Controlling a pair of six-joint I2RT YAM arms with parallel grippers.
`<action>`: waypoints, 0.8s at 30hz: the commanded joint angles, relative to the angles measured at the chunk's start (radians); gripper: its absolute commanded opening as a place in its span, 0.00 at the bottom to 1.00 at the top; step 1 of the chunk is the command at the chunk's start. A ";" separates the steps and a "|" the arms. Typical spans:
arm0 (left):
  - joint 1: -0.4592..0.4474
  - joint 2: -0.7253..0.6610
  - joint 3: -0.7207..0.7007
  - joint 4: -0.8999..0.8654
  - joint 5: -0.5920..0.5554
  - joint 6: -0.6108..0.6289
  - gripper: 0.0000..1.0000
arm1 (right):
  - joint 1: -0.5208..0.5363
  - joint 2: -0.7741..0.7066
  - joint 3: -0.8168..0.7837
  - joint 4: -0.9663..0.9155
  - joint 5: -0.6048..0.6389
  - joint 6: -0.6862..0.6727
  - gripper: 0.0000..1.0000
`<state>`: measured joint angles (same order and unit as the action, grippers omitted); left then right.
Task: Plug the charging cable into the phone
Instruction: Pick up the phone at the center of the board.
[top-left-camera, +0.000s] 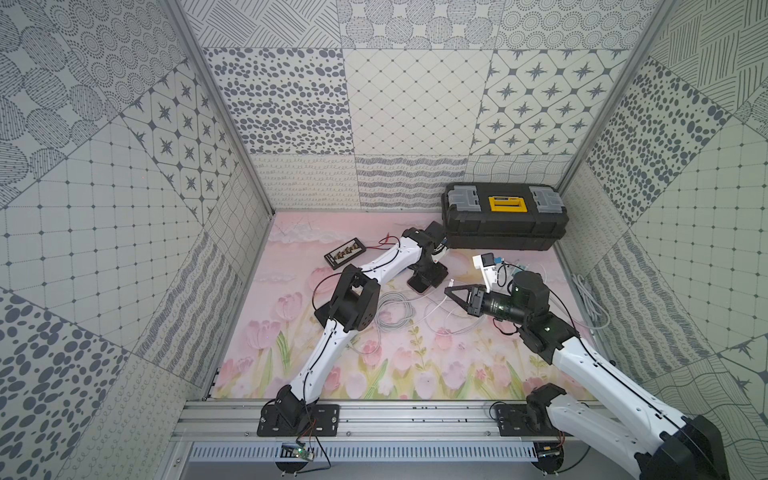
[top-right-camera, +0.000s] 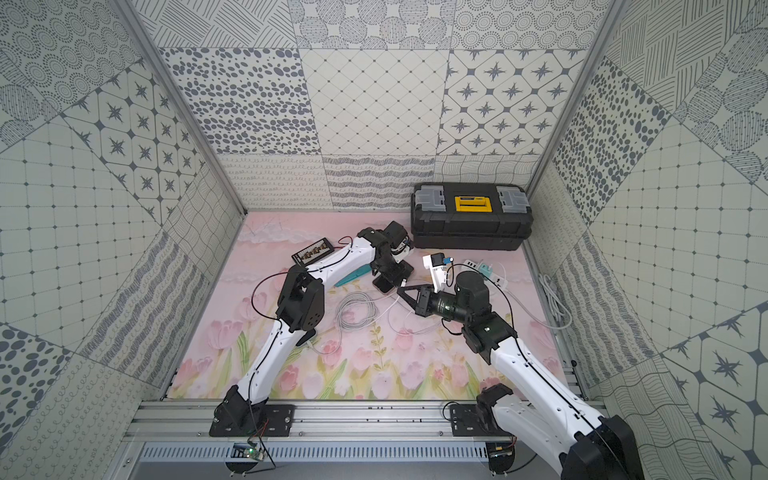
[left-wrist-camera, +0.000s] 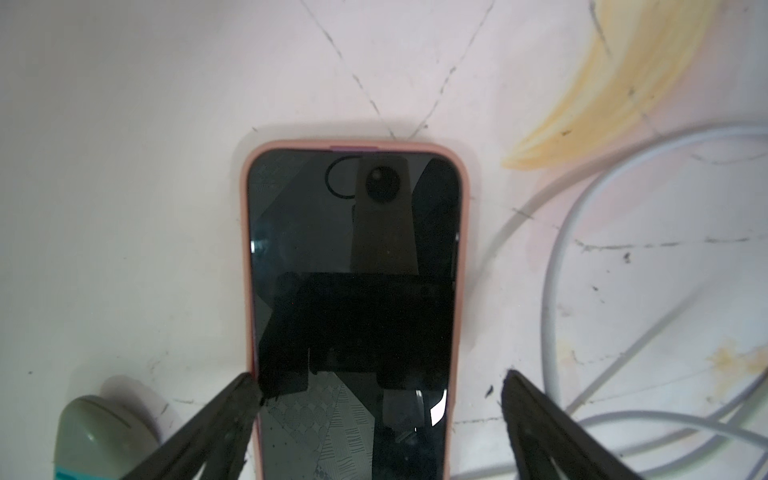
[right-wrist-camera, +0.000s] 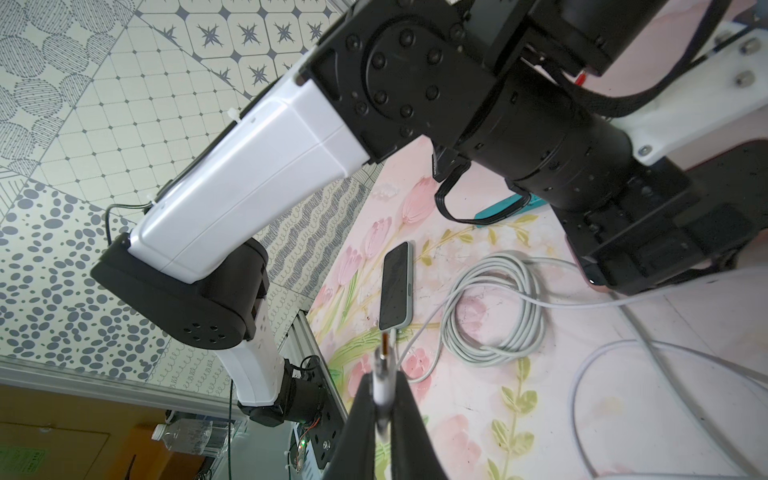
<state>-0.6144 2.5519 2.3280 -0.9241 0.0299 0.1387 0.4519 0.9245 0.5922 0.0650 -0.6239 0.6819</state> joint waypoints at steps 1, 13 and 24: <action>0.007 0.028 0.013 -0.025 -0.082 0.005 0.99 | -0.003 0.003 -0.012 0.049 -0.010 0.005 0.00; 0.001 -0.037 -0.020 0.053 -0.090 0.009 0.98 | -0.004 0.032 -0.015 0.083 -0.014 0.015 0.00; 0.008 0.011 0.006 0.016 -0.029 0.026 0.99 | -0.003 0.047 -0.006 0.084 -0.017 0.011 0.00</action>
<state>-0.6106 2.5366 2.3123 -0.8776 -0.0395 0.1513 0.4519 0.9615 0.5869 0.0982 -0.6285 0.6964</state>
